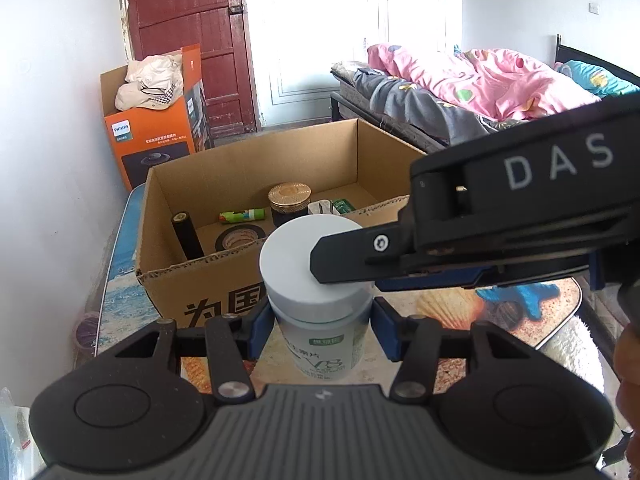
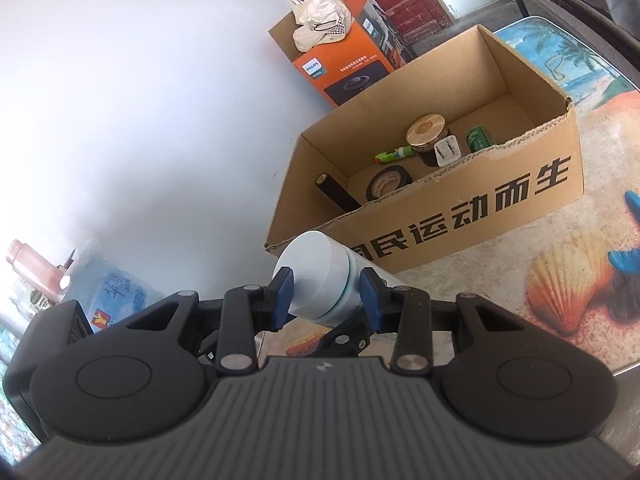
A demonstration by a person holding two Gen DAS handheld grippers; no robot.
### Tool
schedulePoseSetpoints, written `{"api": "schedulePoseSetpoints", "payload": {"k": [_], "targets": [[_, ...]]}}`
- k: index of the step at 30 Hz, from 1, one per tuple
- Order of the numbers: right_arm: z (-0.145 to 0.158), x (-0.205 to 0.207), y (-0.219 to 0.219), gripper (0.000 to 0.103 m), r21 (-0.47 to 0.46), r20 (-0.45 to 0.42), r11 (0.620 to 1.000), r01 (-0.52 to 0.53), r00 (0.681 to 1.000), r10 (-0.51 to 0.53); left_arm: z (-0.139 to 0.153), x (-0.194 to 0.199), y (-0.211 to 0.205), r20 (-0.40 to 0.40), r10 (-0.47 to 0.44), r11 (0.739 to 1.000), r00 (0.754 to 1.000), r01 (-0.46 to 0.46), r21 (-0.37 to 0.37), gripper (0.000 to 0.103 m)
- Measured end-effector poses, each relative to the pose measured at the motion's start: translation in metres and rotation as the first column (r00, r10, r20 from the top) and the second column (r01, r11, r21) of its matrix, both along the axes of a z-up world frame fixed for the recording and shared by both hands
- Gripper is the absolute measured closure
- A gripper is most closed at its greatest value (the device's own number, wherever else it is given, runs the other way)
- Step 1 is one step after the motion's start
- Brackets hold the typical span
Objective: Organize rigid objects
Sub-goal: 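Lift the white jar and carry it over the box with the right gripper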
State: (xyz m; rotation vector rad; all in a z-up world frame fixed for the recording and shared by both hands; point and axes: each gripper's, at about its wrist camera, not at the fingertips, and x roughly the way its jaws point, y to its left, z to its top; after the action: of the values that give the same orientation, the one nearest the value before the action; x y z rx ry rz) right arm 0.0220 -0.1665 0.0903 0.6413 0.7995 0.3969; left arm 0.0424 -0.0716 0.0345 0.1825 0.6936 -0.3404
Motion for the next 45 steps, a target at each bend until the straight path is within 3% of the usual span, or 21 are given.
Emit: {"api": "schedulePoseSetpoints", "payload": {"k": [15,26,32,45], "targets": [[0.067,-0.003,-0.004,0.065,0.019,0.130,0.998,-0.053,0.990,0.050,0.065,-0.006,0.000,0.127,0.028,1.000,0.991,-0.028,0.002,0.049],[0.096,0.020,-0.019,0.065,0.006,0.157,0.999,-0.034,0.987,0.033,0.085,0.020,-0.019,0.172,0.001,1.000,0.985,-0.004,0.019,0.049],[0.099,0.047,-0.034,0.065,0.000,0.139,1.000,-0.020,0.990,0.020,0.085,0.043,-0.029,0.144,-0.030,0.999,0.989,0.026,0.029,0.049],[0.074,0.153,-0.097,0.065,0.031,0.007,0.999,0.023,1.000,-0.024,0.067,0.151,-0.072,-0.036,-0.092,0.994,0.995,0.094,0.047,0.049]]}}
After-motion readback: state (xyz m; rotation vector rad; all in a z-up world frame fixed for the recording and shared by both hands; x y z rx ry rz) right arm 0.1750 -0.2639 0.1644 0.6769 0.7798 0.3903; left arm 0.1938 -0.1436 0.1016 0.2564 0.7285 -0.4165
